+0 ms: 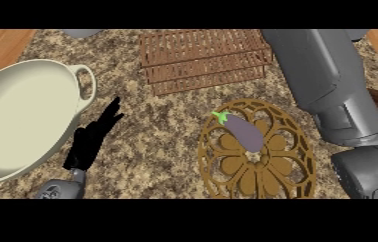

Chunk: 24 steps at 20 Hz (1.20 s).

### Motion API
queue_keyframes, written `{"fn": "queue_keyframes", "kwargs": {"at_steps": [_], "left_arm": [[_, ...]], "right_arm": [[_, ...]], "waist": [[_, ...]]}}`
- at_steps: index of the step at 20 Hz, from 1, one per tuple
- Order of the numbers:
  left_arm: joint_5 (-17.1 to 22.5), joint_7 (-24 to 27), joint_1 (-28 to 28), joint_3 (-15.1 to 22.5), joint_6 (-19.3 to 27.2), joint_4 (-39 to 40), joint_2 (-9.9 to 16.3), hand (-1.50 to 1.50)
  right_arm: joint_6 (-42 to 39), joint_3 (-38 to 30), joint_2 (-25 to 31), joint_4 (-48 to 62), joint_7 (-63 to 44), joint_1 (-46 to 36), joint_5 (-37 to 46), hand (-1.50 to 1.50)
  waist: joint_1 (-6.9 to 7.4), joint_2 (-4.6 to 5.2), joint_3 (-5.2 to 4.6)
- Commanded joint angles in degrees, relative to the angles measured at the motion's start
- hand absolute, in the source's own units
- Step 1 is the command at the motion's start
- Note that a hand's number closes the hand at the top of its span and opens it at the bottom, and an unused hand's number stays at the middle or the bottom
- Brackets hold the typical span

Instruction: Pick the bell pepper from the placemat and place it in the tiered shelf

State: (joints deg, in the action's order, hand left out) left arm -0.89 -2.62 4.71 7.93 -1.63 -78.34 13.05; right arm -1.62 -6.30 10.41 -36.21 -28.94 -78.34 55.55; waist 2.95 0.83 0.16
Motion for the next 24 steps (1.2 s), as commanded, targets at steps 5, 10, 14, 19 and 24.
{"fn": "queue_keyframes", "kwargs": {"at_steps": [5,10,14,19,24], "left_arm": [[-0.2,-0.2,-0.3,-0.1,0.2,0.4,-0.3,0.00],[0.6,-0.8,1.3,-0.8,-1.8,1.1,0.9,0.00],[0.0,1.5,0.0,-0.6,-2.0,2.5,0.5,0.00],[-0.3,0.8,-3.4,-0.6,-1.2,0.7,0.6,0.00],[-0.7,-0.8,-3.7,-0.6,1.2,-1.4,-1.0,0.00]], "right_arm": [[7.3,-18.0,-6.5,4.1,2.6,1.6,-18.1,-1.50],[10.3,-25.3,-6.6,5.3,9.5,-0.7,-26.1,-1.50],[17.4,-27.3,-6.7,6.5,16.2,-1.7,-27.4,-1.50],[28.2,-29.8,-4.4,3.2,19.4,-0.6,-28.0,-1.50],[34.0,-31.4,2.7,0.1,16.6,0.9,-26.9,-1.50]], "waist": [[0.56,0.63,0.01],[0.55,0.73,-0.10],[0.48,0.61,-0.19],[-0.75,-0.23,-0.17],[-2.72,-0.97,-0.15]]}}
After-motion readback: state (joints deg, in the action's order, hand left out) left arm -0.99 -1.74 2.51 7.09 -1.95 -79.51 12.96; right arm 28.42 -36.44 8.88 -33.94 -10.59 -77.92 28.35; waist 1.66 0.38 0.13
